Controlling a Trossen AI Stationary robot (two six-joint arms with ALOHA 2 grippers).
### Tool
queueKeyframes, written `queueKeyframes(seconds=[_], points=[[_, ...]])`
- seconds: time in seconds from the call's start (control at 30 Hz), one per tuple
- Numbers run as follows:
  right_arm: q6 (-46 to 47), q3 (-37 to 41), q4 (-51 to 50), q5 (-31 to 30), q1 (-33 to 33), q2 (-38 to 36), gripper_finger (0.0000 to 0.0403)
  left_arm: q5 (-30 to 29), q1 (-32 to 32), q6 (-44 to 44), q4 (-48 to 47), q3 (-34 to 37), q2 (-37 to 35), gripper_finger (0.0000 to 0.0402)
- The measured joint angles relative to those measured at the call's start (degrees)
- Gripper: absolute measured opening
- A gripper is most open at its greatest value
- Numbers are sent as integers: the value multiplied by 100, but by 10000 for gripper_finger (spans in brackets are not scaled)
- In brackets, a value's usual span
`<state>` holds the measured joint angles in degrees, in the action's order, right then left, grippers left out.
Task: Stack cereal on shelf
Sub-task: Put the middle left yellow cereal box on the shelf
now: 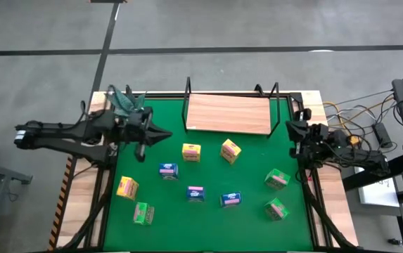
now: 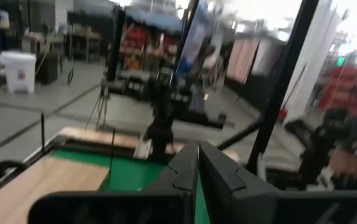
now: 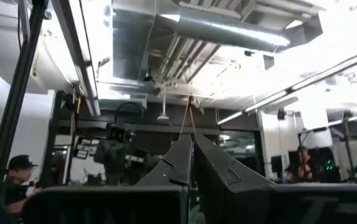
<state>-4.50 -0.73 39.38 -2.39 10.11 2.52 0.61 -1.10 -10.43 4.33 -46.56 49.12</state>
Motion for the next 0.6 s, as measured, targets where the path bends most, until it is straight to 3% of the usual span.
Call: queueKeyframes(seconds=[0.6], points=[[-162,-364,17,590,0,436,9,-3,0,147,-3010,-1838,1932,0]])
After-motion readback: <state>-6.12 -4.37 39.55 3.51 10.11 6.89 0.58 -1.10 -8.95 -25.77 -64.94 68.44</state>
